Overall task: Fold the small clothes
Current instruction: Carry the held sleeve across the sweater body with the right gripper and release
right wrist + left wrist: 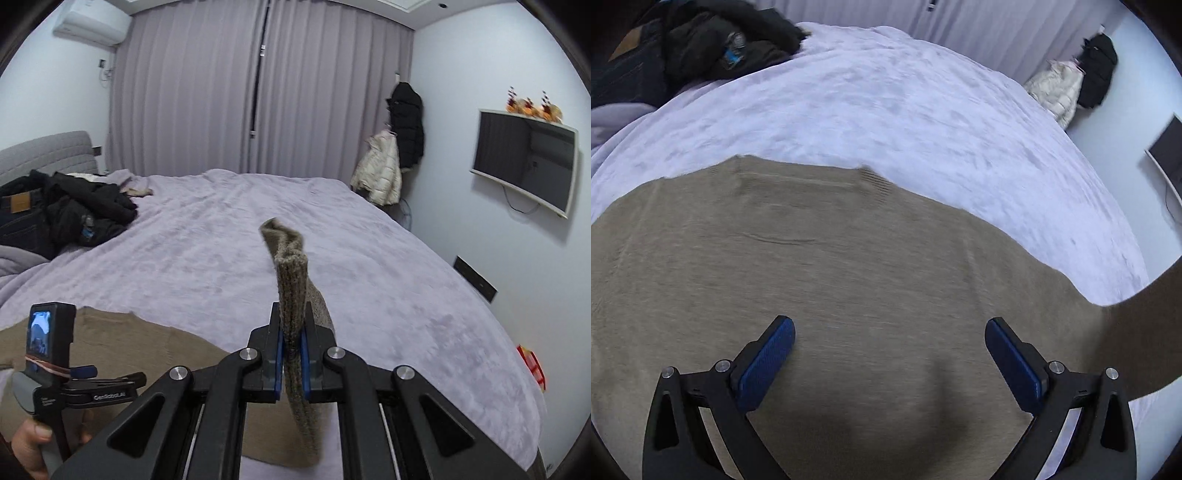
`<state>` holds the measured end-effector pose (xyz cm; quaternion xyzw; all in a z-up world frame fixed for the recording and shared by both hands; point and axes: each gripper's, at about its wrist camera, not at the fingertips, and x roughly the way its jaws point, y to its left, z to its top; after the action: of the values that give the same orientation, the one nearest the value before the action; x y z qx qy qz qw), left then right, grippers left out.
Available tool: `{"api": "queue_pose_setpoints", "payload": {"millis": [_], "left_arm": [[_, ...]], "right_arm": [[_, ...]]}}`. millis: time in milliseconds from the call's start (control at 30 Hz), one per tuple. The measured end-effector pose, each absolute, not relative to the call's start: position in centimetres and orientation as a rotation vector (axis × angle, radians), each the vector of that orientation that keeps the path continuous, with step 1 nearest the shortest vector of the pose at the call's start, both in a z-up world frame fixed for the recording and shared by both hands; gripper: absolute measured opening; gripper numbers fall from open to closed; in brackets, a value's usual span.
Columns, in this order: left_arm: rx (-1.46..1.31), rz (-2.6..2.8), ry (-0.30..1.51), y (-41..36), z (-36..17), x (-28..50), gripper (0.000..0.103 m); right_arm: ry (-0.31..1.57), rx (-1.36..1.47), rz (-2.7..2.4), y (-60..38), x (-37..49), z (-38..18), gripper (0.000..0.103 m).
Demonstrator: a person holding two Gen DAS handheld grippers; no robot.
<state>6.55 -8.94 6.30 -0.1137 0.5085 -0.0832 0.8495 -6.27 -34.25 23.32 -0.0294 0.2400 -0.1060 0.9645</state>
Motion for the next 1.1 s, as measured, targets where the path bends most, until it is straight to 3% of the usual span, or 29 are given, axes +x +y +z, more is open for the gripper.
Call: {"api": "queue_pose_setpoints", "payload": {"millis": [167,500,700,1000,1067,1100], "left_arm": [[-0.378,-0.046,1.027,2.1,6.4,5.9,0.103],[-0.521,0.104,0.995,17.5,4.9,3.6,0.103],[-0.551,0.085,0.974,19.7,5.2,2.7,0.103],[-0.653,0.096,0.919,21.1,5.7,1.3,0.103],[-0.644,0.094,0.931,20.7,5.4,1.2,0.103],[-0.650,0.093,0.928,20.7,5.3,1.0,0.103]], "right_arm": [[0.501,-0.144,-0.044,-23.0,-2.5,21.5,0.008],[0.677,-0.271,0.166,-6.2,1.9,10.9,0.008],[0.767,-0.329,0.196,-1.7,3.7,6.2,0.008],[0.748,-0.227,0.275,0.0,4.4,7.3,0.008],[0.786,-0.201,0.310,0.2,4.9,6.6,0.012],[0.825,-0.187,0.341,0.3,5.2,6.1,0.022]]}}
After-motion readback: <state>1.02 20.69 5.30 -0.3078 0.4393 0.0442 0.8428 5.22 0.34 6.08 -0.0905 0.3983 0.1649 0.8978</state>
